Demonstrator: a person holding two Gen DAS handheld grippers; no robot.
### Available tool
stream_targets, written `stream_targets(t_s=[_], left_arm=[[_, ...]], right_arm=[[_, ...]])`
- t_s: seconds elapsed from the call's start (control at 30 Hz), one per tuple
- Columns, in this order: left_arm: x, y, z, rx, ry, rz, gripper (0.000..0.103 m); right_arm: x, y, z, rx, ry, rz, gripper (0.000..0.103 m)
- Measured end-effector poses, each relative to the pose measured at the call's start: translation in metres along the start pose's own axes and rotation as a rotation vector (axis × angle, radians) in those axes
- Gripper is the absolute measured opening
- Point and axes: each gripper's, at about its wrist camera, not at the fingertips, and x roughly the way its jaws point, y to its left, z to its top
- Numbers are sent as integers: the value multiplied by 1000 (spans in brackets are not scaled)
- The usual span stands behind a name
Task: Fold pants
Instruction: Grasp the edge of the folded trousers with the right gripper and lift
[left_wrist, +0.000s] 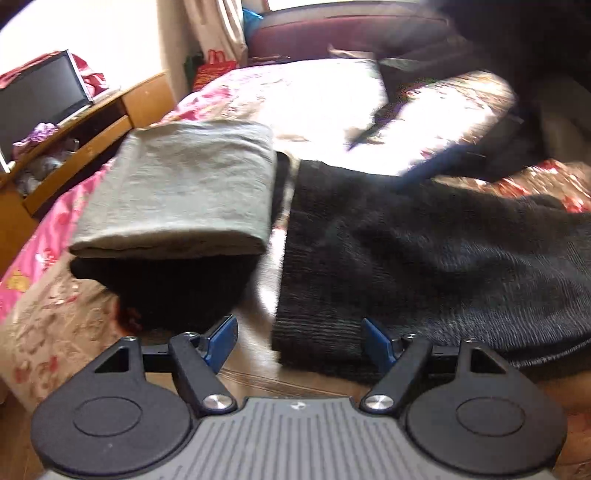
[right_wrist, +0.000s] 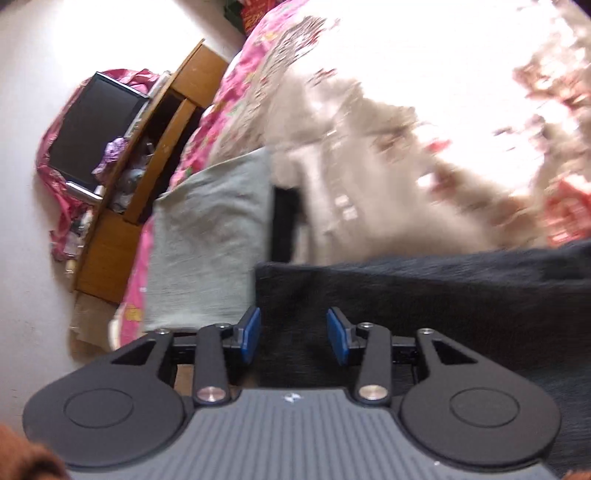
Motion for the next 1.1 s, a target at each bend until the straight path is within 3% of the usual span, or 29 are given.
stream_targets(t_s=[0.13, 0.27, 0.3, 0.33, 0.4, 0.43, 0.5, 0.6, 0.7, 0.8, 0.87, 0.93, 1.0, 1.1], left_arm=[[-4, -4, 14, 2, -57, -3, 88], [3, -32, 32, 89, -126, -49, 88], [6, -41, 35, 111, -129, -72, 88], [9, -50, 37, 136, -124, -101, 88], [23, -70, 39, 195, -73, -151, 88], [30, -82, 38, 237, -34, -154, 88], [28, -100, 37, 305, -50, -129, 87], [18, -110, 47, 343, -67, -169, 87], [15, -125, 55, 380, -75, -195, 87], [12, -144, 57, 418, -76, -240, 87], [12, -157, 54, 453, -59, -279, 88], [14, -167, 49, 498, -43, -291, 88], [12, -175, 46, 544, -48, -289, 88], [10, -179, 48, 552, -40, -321, 88]], right_arm=[[-45, -53, -9, -14, -37, -190, 42], [-89, -113, -29, 10, -75, -361, 42], [-92, -131, -33, 22, -63, -434, 34], [-96, -147, -36, 49, -60, -454, 21], [-104, -175, -41, 113, -62, -389, 8], [-111, -182, -41, 156, -73, -366, 12], [-135, -191, -44, 238, -129, -310, 23], [-170, -202, -55, 240, -209, -355, 42], [-180, -228, -65, 252, -213, -377, 49], [-170, -256, -73, 343, -130, -250, 51], [-169, -269, -81, 355, -144, -167, 60], [-174, -276, -81, 362, -128, -110, 59], [-181, -281, -82, 401, -84, 14, 46], [-176, -281, -83, 374, -55, 75, 46]])
